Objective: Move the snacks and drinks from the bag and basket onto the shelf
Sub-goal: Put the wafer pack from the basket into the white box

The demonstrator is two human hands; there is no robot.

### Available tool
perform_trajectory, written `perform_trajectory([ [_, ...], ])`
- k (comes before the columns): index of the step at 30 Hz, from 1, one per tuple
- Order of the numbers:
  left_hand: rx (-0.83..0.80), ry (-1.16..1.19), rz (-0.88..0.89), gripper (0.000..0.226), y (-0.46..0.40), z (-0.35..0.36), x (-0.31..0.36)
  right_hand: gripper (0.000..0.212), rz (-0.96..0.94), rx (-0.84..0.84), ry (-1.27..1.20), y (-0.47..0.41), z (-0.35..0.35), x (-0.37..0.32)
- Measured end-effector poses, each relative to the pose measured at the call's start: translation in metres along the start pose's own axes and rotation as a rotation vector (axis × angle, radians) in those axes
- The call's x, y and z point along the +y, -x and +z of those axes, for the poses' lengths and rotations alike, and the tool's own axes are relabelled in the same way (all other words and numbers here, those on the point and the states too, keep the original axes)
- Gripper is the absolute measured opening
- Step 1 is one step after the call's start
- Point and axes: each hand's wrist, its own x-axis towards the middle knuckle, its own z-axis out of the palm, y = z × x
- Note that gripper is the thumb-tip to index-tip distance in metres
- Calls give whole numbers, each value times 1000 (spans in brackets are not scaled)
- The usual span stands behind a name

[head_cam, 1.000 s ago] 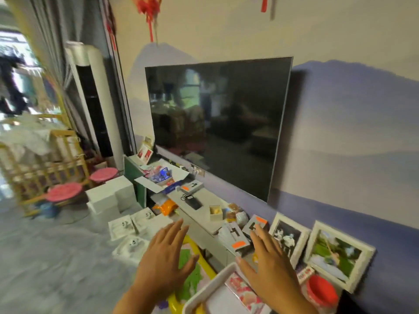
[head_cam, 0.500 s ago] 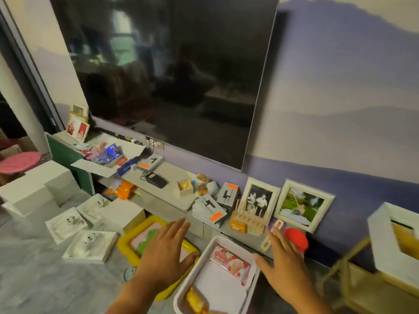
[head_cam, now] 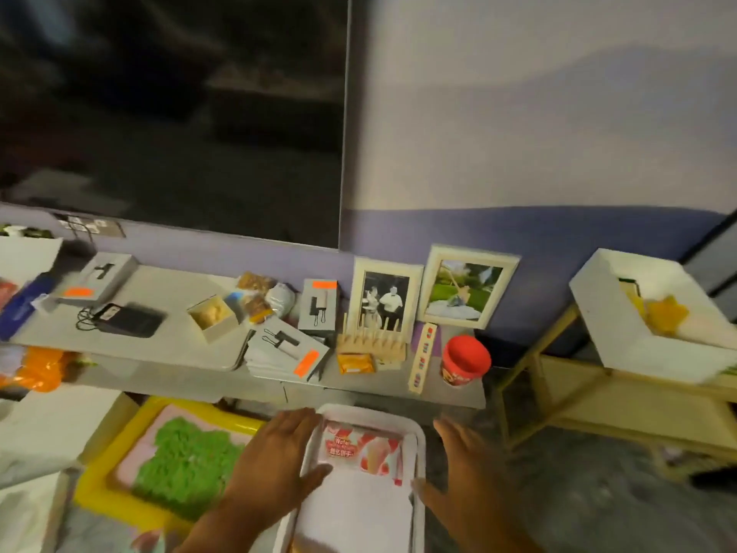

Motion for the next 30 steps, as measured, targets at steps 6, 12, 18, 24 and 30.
perform_trajectory([
  [6, -107, 54, 105, 71, -52, 131, -50, 76, 5, -1, -124, -58, 149, 14],
  [12, -155, -89, 177, 97, -73, 230, -68, 61, -57, 47, -45, -105, 245, 35],
  [18, -88, -277, 138, 87, -89, 264, -59, 90, -24, 31, 299, -132, 274, 43],
  [24, -93, -89, 191, 67, -94, 239, -56, 78, -69, 101, 406, -123, 250, 45],
  [30, 31, 188, 362, 86, -109, 104, -24, 79, -67, 251, -149, -91, 125, 46],
])
